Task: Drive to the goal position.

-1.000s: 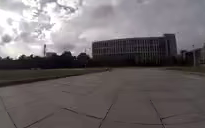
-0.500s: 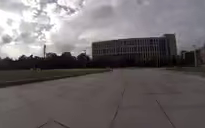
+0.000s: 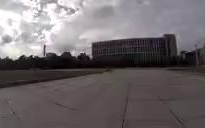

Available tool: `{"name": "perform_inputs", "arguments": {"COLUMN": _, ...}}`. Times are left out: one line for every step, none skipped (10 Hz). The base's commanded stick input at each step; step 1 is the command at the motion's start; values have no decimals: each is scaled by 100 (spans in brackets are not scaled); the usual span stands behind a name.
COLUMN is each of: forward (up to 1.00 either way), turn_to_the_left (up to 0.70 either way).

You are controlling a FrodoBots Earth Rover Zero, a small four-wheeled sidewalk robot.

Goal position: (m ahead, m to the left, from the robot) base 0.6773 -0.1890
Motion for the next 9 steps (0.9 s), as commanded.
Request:
{"name": "perform_inputs", "arguments": {"forward": 70, "turn_to_the_left": 0}}
{"name": "perform_inputs", "arguments": {"forward": 70, "turn_to_the_left": 0}}
{"name": "perform_inputs", "arguments": {"forward": 70, "turn_to_the_left": 0}}
{"name": "perform_inputs", "arguments": {"forward": 70, "turn_to_the_left": 0}}
{"name": "perform_inputs", "arguments": {"forward": 70, "turn_to_the_left": 0}}
{"name": "perform_inputs", "arguments": {"forward": 70, "turn_to_the_left": 0}}
{"name": "perform_inputs", "arguments": {"forward": 70, "turn_to_the_left": 0}}
{"name": "perform_inputs", "arguments": {"forward": 70, "turn_to_the_left": 0}}
{"name": "perform_inputs", "arguments": {"forward": 70, "turn_to_the_left": 0}}
